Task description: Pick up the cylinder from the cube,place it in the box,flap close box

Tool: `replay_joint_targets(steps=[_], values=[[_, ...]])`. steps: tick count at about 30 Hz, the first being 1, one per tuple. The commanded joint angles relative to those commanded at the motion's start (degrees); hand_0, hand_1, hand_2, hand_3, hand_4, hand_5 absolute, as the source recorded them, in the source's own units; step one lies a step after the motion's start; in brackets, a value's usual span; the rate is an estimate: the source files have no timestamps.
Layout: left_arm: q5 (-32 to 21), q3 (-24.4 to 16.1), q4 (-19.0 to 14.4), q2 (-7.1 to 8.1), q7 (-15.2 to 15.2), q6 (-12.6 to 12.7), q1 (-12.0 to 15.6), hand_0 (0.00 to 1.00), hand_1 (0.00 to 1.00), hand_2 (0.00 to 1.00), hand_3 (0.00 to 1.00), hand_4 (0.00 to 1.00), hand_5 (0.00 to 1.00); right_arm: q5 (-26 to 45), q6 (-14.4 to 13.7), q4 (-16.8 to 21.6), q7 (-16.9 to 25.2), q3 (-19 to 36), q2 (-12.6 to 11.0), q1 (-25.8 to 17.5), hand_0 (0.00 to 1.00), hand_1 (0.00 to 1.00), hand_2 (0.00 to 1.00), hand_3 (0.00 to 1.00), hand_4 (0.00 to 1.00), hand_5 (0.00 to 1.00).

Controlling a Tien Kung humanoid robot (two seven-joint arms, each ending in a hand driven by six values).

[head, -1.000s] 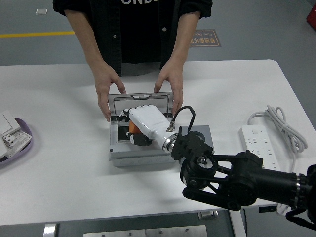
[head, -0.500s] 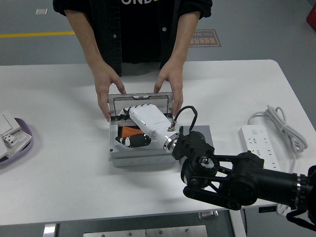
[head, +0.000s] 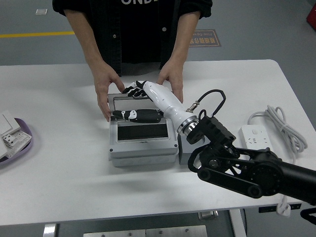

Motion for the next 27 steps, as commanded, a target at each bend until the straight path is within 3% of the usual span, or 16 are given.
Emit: replay_joint_targets(steps=[1, 6, 7, 17, 19, 22, 27], values=[[0.19, -0.14, 0.02, 0.13, 0.06, 0.0, 0.01, 0.514, 0.561, 0.565, 0.595, 0.672, 0.348, 0.4, 0.2, 0.64, -0.31, 0.31, -0.43, 0.33, 0.653, 0.618, 0.66, 0.678, 0.897, 0.498], [0.43, -0.34, 0.09, 0.49, -0.13, 0.18, -0.21, 0.514, 0.561, 0.565, 0.595, 0.672, 0.348, 4.1, 0.39, 0.26, -0.05, 0.57, -1.29, 1.8, 0.653, 0.618, 0.66, 0.678, 0.897, 0.498], [0.35, -0.28, 0.07, 0.49, -0.21, 0.22, -0.28, 0.514, 0.561, 0.566, 0.595, 0.68, 0.341, 5.15, 0.32, -0.48, 0.28, 0.3, -1.26, 2.1, 0.666, 0.629, 0.664, 0.683, 0.879, 0.549], [0.29, -0.12, -0.01, 0.67, -0.24, 0.21, -0.43, 0.514, 0.561, 0.566, 0.6, 0.684, 0.334, 14.77, -0.08, -10.37, 2.8, -6.57, -0.69, 6.48, 0.665, 0.627, 0.664, 0.686, 0.889, 0.575], [0.09, -0.02, -0.01, 0.59, -0.31, 0.29, -0.46, 0.513, 0.561, 0.565, 0.6, 0.684, 0.333, 15.13, -0.13, -10.91, 2.81, -7.33, -0.9, 6.68, 0.658, 0.623, 0.66, 0.683, 0.888, 0.581], [-0.06, 0.01, -0.02, 0.39, -0.29, 0.33, -0.41, 0.513, 0.561, 0.565, 0.6, 0.684, 0.333, 13.57, -0.09, -9.64, 1.62, -7.87, -1.5, 6.6, 0.658, 0.623, 0.66, 0.683, 0.888, 0.581], [1.85, -1.24, -0.12, -0.04, 0.45, -0.11, -0.23, 0.513, 0.561, 0.566, 0.601, 0.685, 0.331, 5.58, 2.16, -3.36, -4.76, -8.65, -3.36, 6.82, 0.65, 0.619, 0.656, 0.678, 0.888, 0.583]])
